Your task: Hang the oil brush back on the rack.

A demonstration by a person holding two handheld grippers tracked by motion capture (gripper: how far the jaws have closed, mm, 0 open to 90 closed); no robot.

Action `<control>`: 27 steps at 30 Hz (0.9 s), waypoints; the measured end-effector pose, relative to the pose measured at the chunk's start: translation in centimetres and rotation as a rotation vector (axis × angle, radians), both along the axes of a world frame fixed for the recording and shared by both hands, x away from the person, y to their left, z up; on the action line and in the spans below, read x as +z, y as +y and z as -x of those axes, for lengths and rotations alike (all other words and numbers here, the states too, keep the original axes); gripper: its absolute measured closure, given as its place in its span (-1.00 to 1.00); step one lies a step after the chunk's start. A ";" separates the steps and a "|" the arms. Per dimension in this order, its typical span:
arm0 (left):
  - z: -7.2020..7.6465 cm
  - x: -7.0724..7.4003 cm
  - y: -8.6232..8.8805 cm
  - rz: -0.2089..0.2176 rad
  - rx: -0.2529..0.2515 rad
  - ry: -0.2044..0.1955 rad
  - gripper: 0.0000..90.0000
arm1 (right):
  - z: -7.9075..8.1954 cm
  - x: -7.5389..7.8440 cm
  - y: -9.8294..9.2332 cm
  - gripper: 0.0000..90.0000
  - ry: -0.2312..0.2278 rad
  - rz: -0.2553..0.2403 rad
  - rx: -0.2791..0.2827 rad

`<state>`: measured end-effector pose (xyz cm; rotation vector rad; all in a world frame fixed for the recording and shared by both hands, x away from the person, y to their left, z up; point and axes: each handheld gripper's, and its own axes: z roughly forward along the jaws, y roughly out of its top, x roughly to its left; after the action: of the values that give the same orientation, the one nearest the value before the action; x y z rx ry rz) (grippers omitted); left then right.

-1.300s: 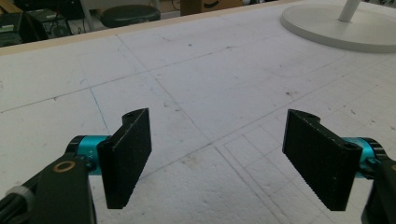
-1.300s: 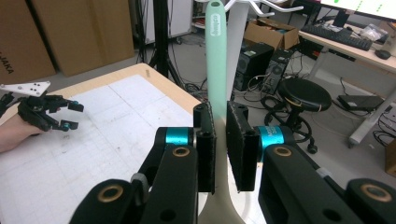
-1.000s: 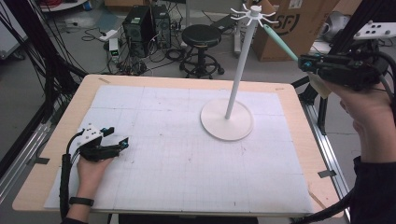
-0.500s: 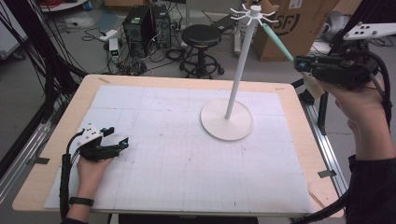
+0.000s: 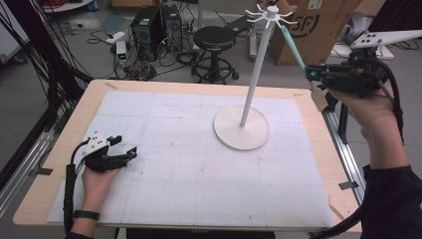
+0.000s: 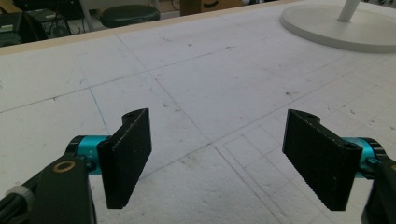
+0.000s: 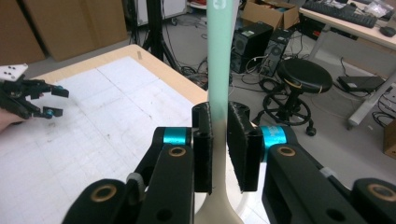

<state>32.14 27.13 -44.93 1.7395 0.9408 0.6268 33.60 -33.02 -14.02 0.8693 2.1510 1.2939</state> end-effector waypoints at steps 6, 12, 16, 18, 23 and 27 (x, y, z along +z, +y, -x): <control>0.0 0.0 0.0 -0.002 -0.001 0.001 -0.46 | 0.1 -1.8 -0.4 0.31 -0.008 -0.041 0.036; 0.0 0.0 0.0 0.000 0.001 0.001 -0.46 | 0.9 -5.1 -1.0 0.03 -0.012 -0.077 0.070; 0.0 0.0 0.0 -0.003 0.000 0.000 -0.46 | 1.4 -7.7 -1.5 -0.09 -0.011 -0.119 0.107; 0.1 0.0 -0.1 -0.005 0.002 -0.001 -0.46 | 1.7 -9.0 -1.7 -0.16 -0.014 -0.129 0.115; 0.1 0.0 -0.1 -0.008 0.002 -0.002 -0.46 | 2.6 -12.4 -2.0 -0.30 -0.018 -0.181 0.136; 0.1 0.0 -0.1 -0.007 0.001 -0.004 -0.46 | 3.1 -15.4 -2.0 -0.37 -0.009 -0.206 0.152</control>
<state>32.08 27.05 -44.93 1.7428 0.9380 0.6351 30.46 -35.01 -29.38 0.7883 2.1387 1.6143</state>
